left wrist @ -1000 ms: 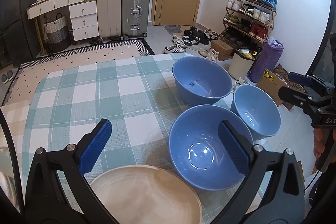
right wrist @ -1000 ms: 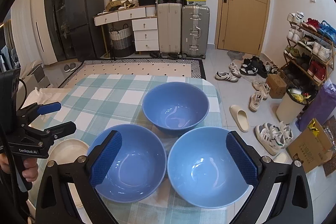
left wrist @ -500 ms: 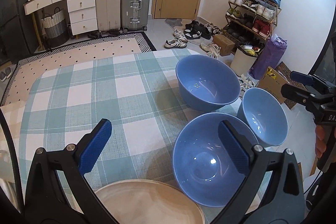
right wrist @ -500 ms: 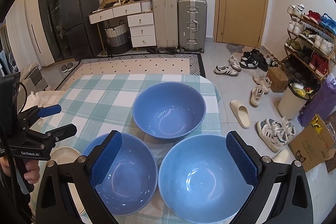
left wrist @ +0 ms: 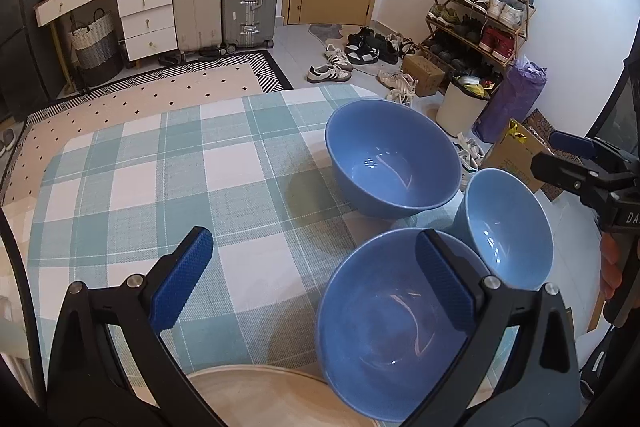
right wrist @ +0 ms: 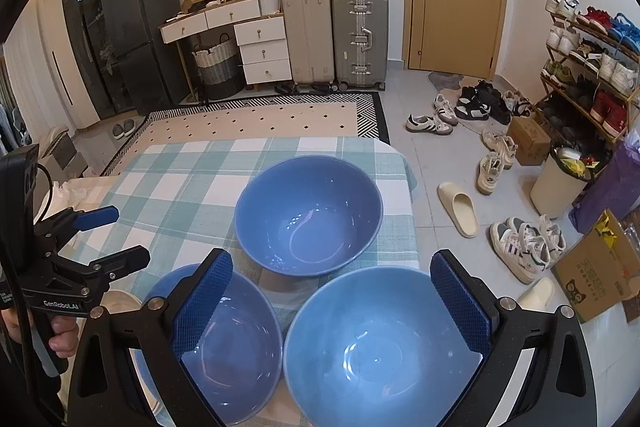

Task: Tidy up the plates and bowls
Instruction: 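Move both grippers to the rim of the nearest blue bowl and close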

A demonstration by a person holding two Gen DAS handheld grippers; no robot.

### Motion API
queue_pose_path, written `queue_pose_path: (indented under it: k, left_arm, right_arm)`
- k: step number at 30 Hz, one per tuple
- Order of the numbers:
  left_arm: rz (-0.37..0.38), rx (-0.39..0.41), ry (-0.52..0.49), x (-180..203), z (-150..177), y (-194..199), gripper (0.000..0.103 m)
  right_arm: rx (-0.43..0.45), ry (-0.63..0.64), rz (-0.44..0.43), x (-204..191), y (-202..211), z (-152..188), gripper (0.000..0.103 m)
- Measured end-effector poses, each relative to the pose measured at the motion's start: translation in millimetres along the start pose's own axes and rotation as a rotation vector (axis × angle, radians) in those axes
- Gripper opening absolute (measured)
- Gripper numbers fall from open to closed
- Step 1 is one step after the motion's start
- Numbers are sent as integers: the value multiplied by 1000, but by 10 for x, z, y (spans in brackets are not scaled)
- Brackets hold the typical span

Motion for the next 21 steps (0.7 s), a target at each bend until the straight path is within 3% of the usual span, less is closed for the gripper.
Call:
queue_pose_path:
  k: [21]
  left_arm:
    - [-9,-61,29,-21,-212,-622,100]
  right_arm:
    - [-91,-58,-1,300,-608,-51,101]
Point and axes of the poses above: each gripper's, at about its wrist camera, not at the fingertips, and y roughly against the way its jaws point, x to its right, z to its underside, the point moved 8 cm from there along -y, roughly the way its jaws point, and after that the axes turned 3 degrees about y, right-handed, at the moved point
